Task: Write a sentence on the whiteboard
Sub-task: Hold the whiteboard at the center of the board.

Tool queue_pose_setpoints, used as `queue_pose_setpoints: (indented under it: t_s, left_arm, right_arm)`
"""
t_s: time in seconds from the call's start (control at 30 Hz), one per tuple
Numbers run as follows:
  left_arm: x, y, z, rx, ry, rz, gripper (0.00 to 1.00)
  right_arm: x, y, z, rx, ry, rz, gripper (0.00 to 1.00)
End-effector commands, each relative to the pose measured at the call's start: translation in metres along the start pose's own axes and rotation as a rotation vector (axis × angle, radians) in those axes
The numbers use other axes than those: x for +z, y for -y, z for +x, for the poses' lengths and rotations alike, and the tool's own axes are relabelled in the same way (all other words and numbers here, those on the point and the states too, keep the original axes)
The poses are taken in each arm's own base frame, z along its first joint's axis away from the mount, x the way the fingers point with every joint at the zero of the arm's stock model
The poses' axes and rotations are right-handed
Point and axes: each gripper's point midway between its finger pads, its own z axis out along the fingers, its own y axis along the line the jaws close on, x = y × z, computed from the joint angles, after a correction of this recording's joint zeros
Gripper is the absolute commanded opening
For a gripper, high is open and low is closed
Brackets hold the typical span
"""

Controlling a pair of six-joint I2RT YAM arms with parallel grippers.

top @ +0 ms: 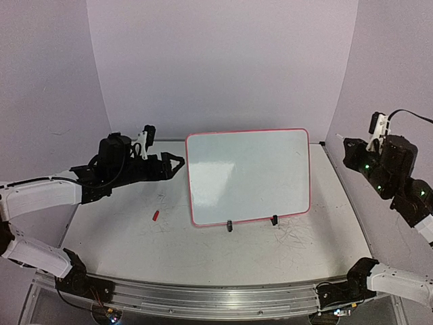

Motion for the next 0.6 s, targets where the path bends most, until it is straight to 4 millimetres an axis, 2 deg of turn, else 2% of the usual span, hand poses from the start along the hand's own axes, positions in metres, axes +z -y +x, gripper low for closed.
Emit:
queue_pose_setpoints:
  t_s: [0.0,0.1,0.2,0.37,0.47,0.57]
  left_arm:
    - [0.017,0.022,-0.018,0.041,0.015,0.185,0.91]
    - [0.024,0.026,-0.013,0.046,-0.016,0.29,0.88]
    - [0.036,0.025,-0.004,0.057,-0.065,0.35,0.84]
    - [0.05,0.01,0.003,0.062,-0.099,0.345,0.83]
    - [0.057,0.007,0.011,0.077,-0.122,0.363,0.82]
    - [0.062,0.006,0.016,0.09,-0.134,0.378,0.75]
  right_arm:
    - [0.008,-0.004,-0.018,-0.11,0.065,0.027,0.0]
    - [0.024,-0.018,0.002,-0.205,-0.014,-0.021,0.0]
    - [0.032,-0.028,0.015,-0.229,-0.065,-0.062,0.0]
    - [0.028,-0.046,0.015,-0.269,-0.047,-0.174,0.0]
    - [0.023,-0.056,0.014,-0.302,-0.013,-0.248,0.0]
    - [0.025,-0.062,0.012,-0.294,-0.004,-0.269,0.0]
